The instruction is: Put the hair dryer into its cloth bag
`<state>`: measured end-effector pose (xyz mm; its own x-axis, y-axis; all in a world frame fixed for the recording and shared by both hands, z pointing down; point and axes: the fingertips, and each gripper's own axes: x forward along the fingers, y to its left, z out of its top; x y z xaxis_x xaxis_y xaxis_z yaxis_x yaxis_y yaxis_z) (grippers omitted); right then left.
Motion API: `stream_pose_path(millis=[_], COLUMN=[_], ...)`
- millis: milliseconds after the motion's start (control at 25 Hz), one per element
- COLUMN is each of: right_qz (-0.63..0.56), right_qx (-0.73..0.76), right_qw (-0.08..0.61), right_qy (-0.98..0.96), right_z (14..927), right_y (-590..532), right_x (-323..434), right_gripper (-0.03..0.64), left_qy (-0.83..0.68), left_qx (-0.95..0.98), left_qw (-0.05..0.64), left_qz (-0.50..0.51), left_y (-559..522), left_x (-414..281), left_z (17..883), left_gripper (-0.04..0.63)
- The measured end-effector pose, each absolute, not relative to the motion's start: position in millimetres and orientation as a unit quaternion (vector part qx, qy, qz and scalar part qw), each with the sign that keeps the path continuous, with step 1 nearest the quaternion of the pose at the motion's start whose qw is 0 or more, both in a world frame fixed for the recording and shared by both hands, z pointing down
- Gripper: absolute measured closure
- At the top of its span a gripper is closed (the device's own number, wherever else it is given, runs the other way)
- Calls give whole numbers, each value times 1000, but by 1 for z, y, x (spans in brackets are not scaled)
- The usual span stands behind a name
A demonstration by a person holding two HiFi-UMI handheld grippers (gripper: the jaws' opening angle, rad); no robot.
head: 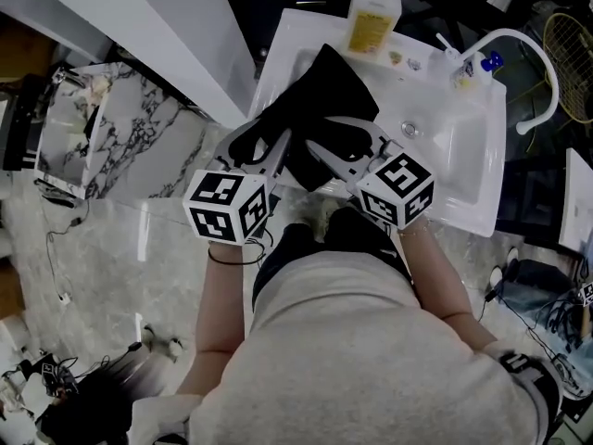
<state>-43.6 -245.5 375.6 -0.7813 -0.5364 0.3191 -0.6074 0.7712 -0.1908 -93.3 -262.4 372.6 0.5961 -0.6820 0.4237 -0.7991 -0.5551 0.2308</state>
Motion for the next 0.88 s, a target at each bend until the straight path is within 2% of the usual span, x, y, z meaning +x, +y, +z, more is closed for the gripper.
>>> stream_pose_path(millis=[200, 320, 480, 680, 880], right_qz=[131, 144, 164, 176, 211], right_qx=[354, 367, 336, 331, 364], right_qw=[43, -9, -53, -42, -2], right_qy=[-925, -919, -926, -926, -907], right_z=[328, 308, 294, 302, 328], right_y=[-265, -269, -262, -255, -256], right_x=[-26, -14, -15, -21, -19], right_gripper=[519, 603, 618, 618, 618], left_qy=[-429, -424, -427, -439, -455], left_qx=[876, 877, 878, 880, 857], left_qw=[213, 225, 214, 175, 236], left_qz=[60, 27, 17, 42, 63], left_y=[-269, -268, -267, -262, -262], left_x=[-86, -82, -79, -72, -73], left_z=[339, 329, 325, 329, 356], left_gripper=[454, 522, 577, 584, 584])
